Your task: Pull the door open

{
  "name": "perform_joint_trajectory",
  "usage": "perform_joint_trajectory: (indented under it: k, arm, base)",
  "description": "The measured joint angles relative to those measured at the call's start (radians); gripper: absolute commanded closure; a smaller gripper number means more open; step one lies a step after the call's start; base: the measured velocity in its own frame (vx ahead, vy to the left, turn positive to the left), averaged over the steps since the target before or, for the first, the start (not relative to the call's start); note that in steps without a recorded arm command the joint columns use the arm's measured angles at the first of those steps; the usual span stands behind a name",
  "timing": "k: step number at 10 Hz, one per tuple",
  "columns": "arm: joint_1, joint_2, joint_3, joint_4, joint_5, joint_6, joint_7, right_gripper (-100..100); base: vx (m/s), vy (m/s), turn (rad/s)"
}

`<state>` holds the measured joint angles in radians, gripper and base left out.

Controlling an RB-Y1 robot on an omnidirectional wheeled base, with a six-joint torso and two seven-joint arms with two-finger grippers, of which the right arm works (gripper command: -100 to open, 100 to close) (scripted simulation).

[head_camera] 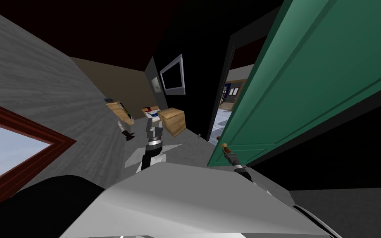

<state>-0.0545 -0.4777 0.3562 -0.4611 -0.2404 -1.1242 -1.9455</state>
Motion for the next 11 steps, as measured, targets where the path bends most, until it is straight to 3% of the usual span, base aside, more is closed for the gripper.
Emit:
perform_joint_trajectory:
  k: [5,9,11]
  arm:
    - [0.036,-0.030,0.013,-0.007,0.006,-0.047,-0.020,100]
    - [0.037,-0.035,0.031,0.052,0.018,-0.117,-0.045,100]
    - [0.054,-0.048,0.037,0.038,0.021,-0.134,-0.051,100]
  base:
    - [-0.180,-0.081,0.139]
    - [-0.154,-0.086,0.142]
    - [-0.132,-0.052,0.060]
